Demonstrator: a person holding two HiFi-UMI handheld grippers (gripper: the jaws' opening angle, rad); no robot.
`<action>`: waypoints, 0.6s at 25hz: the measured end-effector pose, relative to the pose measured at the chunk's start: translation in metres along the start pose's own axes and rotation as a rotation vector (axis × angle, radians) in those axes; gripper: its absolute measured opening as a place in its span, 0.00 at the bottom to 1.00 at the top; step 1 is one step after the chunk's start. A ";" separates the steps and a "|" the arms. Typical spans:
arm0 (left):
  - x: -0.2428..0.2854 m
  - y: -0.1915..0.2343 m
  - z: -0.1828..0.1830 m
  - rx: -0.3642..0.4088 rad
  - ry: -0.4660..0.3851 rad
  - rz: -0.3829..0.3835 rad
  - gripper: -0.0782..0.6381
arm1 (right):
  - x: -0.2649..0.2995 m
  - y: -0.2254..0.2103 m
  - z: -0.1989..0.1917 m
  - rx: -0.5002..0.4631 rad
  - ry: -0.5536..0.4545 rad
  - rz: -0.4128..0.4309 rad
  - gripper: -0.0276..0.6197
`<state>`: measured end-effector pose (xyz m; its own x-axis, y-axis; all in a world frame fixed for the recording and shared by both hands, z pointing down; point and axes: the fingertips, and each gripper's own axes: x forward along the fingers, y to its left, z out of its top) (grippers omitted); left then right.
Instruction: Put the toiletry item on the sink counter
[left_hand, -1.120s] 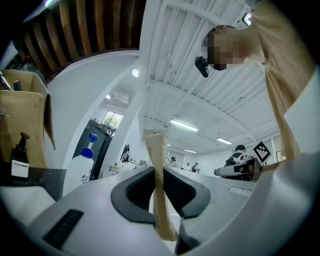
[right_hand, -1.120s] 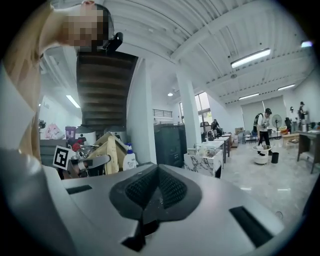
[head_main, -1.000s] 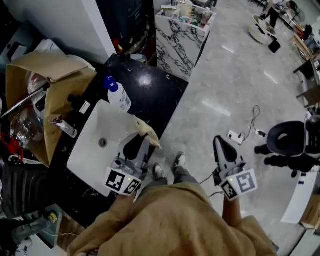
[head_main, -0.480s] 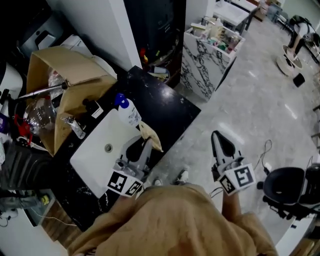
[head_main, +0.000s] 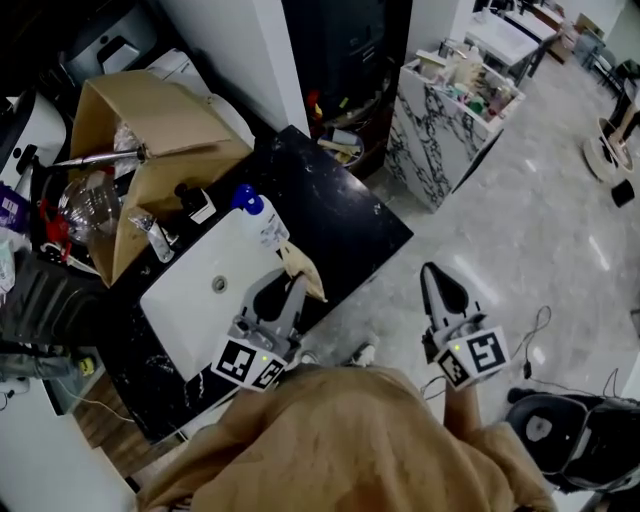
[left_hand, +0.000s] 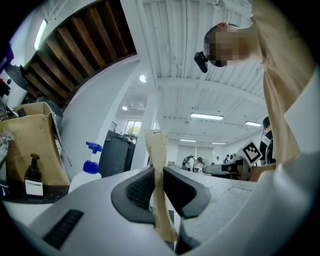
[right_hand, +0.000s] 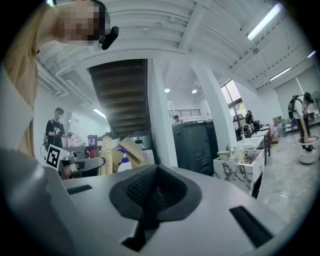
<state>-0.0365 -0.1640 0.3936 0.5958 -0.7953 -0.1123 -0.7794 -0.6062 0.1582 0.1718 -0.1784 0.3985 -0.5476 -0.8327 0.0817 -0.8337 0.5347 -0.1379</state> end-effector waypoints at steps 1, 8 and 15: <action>0.002 0.002 -0.001 0.004 0.004 0.005 0.17 | 0.003 0.000 -0.002 0.005 0.001 0.007 0.05; 0.038 0.018 -0.041 -0.018 0.194 0.007 0.17 | 0.016 -0.002 -0.004 0.004 0.007 0.045 0.05; 0.088 0.028 -0.075 0.023 0.315 -0.030 0.17 | 0.006 -0.015 -0.007 0.005 0.024 0.010 0.05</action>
<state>0.0086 -0.2510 0.4613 0.6468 -0.7378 0.1931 -0.7624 -0.6325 0.1366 0.1810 -0.1902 0.4082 -0.5576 -0.8236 0.1037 -0.8278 0.5423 -0.1436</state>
